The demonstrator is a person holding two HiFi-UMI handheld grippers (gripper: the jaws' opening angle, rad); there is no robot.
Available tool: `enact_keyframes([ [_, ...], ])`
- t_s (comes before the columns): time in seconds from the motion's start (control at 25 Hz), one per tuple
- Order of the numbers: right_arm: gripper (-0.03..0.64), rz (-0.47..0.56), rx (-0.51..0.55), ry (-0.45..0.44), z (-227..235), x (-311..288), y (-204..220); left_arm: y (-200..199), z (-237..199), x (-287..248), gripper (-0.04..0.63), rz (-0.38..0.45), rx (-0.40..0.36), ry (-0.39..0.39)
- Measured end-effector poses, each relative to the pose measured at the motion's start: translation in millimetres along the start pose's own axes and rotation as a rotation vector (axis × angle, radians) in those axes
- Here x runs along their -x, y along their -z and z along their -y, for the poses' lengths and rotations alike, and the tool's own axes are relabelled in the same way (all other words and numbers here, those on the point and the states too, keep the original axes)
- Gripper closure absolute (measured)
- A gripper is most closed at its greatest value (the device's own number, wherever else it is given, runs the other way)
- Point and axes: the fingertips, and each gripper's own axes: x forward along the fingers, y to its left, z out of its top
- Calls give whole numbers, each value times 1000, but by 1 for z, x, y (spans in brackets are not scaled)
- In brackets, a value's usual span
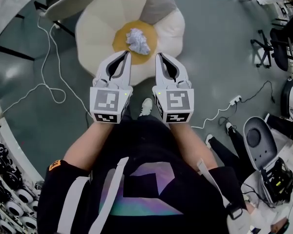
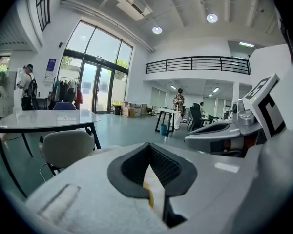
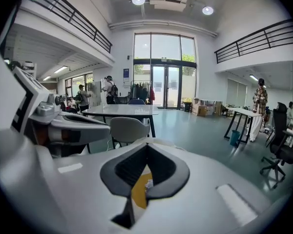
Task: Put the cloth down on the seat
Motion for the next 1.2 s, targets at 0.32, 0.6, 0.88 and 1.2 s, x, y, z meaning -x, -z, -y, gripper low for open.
enact_keyframes([
  [0.32, 615, 70, 42, -80, 30, 70, 11, -16, 86, 17, 592, 35, -2, -47],
  [0.6, 615, 139, 67, -108, 11, 132, 11, -17, 126, 75, 592, 80, -26, -58],
  [0.88, 617, 162, 93, -100, 3, 164, 7, -15, 144, 106, 592, 86, -40, -39],
  [1.2, 617, 176, 84, -83, -21, 180, 5, -21, 134, 135, 592, 115, -75, -35],
])
